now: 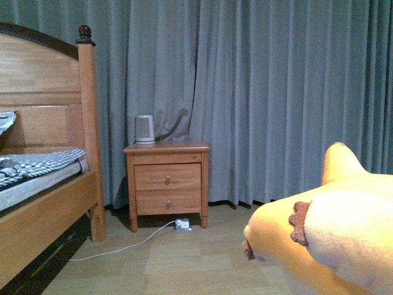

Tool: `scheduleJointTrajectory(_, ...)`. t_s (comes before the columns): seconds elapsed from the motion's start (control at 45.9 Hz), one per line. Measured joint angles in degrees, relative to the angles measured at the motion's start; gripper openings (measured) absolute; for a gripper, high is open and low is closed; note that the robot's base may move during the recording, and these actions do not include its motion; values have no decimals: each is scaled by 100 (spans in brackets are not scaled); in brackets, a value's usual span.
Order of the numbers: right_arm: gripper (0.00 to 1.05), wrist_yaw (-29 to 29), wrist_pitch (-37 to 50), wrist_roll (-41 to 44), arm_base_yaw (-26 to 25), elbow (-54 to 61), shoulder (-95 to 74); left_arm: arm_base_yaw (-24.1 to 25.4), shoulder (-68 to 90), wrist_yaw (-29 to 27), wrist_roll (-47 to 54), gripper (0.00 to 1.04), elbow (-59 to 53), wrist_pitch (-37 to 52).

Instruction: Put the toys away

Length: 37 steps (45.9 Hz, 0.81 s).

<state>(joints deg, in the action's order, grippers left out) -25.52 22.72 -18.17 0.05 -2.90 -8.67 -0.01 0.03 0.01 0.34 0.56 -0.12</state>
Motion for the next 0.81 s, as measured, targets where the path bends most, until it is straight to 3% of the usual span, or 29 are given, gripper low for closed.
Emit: scheduleJointTrajectory(0.807, 7, 4, 0, 0, 0, 0, -2, 0, 0, 2, 0, 99, 0, 0)
